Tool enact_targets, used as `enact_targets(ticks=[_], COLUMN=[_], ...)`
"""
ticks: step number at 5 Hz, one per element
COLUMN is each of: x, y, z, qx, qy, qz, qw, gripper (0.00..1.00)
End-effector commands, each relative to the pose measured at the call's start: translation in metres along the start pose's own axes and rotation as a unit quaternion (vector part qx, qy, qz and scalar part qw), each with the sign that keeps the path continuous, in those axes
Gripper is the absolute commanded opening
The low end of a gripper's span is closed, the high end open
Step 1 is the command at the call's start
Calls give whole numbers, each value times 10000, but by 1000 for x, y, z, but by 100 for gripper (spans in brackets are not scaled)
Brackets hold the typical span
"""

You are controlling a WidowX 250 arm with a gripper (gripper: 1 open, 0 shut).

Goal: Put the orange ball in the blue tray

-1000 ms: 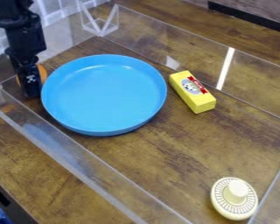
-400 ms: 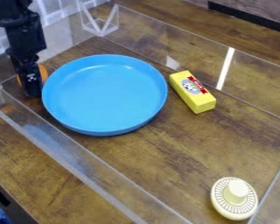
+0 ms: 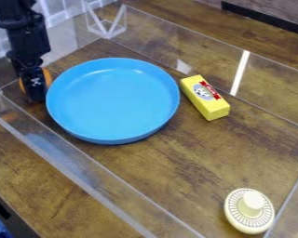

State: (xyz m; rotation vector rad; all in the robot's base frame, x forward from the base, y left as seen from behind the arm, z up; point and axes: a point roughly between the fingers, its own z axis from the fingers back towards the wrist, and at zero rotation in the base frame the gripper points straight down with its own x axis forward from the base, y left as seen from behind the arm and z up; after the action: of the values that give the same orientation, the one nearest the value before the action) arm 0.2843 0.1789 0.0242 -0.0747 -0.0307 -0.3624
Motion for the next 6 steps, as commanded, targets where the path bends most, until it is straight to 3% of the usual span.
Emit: enact_targets(ticks=[1, 6], x=[18, 20], y=[-9, -14], z=[26, 37], qx=[213, 33], qy=[-99, -107], qz=[-124, -213], qw=[9996, 9997], gripper=[0, 0])
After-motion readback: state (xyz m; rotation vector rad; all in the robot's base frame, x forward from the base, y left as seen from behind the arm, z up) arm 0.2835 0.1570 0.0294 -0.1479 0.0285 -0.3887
